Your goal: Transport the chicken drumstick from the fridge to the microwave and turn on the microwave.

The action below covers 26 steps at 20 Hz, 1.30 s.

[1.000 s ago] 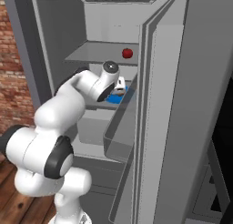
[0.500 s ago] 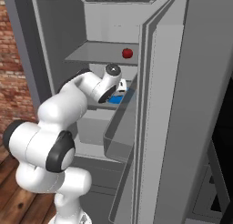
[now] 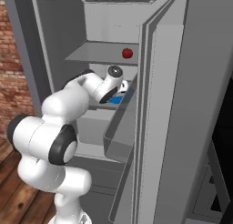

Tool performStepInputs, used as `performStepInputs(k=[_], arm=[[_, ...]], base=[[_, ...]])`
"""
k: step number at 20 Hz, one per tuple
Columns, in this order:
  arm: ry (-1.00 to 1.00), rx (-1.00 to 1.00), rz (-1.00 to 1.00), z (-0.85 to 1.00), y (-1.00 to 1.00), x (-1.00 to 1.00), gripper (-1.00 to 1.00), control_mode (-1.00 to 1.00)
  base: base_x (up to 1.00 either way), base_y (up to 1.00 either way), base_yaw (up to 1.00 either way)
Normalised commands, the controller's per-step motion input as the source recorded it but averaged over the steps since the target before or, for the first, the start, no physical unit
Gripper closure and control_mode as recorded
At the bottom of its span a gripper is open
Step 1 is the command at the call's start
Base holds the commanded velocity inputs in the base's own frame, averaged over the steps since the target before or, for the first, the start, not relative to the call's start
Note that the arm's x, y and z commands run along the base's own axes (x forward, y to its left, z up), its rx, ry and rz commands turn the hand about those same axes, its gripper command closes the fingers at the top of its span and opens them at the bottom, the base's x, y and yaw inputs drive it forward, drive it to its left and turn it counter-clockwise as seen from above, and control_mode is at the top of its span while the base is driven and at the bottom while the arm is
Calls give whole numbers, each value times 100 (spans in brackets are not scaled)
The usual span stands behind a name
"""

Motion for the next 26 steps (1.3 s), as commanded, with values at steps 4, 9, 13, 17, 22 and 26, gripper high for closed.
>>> performStepInputs(k=[4,9,13,17,22,26], arm=[[0,0,0,-8,-18,16,-100,-100],[0,0,0,-2,-14,21,-100,-100],[-1,0,0,0,-1,23,-100,-100],[-1,0,0,-1,0,23,-100,-100],[-3,0,0,-9,0,21,-100,-100],[-5,0,0,-21,0,15,-100,-100]], base=[[0,0,0],[0,0,0],[0,0,0],[0,0,0],[0,0,0],[0,0,0]])
